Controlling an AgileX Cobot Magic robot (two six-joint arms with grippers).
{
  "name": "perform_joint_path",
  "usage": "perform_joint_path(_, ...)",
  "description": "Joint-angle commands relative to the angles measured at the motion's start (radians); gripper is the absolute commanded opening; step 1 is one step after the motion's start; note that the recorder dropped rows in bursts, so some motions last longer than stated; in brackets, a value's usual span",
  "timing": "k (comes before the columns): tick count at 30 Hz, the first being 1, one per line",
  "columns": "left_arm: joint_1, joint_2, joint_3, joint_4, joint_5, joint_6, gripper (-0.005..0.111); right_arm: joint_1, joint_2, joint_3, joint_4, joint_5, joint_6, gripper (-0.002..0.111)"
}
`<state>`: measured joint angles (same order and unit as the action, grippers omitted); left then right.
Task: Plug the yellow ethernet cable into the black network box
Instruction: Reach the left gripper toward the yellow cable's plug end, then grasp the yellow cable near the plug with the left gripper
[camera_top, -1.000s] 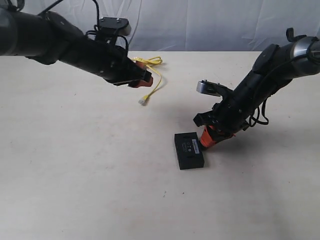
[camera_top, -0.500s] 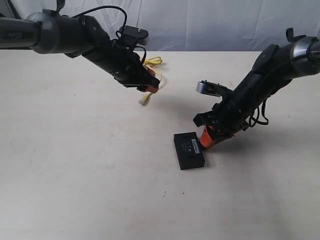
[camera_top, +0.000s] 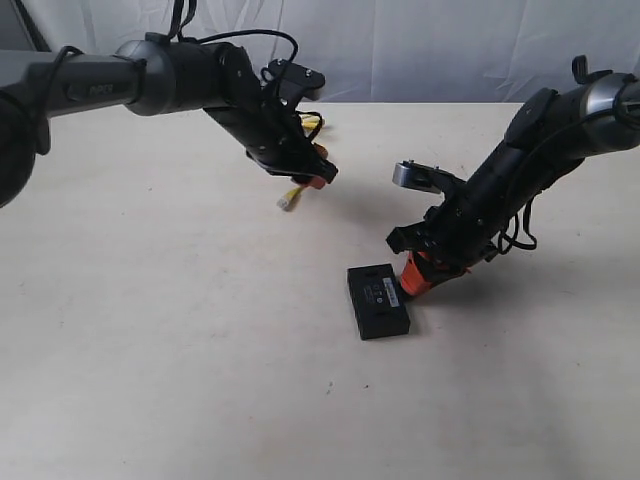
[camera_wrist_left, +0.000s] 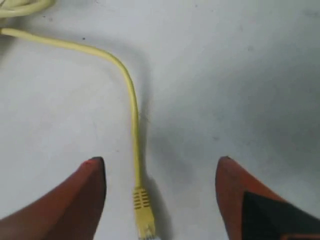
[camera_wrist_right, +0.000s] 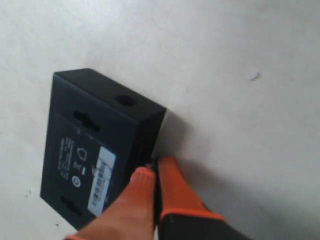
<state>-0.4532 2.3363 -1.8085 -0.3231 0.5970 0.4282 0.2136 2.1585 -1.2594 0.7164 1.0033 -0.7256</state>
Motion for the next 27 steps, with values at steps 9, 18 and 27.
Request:
perform_joint_path(9, -0.005, 0.083, -0.071, 0.085, 0.013, -0.093, 0.061, -0.003, 0.011, -0.002, -0.01, 0.006, -0.008, -0.001)
perform_joint_path(18, -0.006, 0.1, -0.071, 0.181, 0.042, -0.135, 0.055, -0.003, 0.011, -0.002, -0.01, 0.002, -0.008, -0.001)
perform_joint_path(27, -0.006, 0.1, -0.071, 0.227, 0.071, -0.141, 0.0, -0.003, 0.011, -0.002, -0.01, -0.007, -0.01, -0.001)
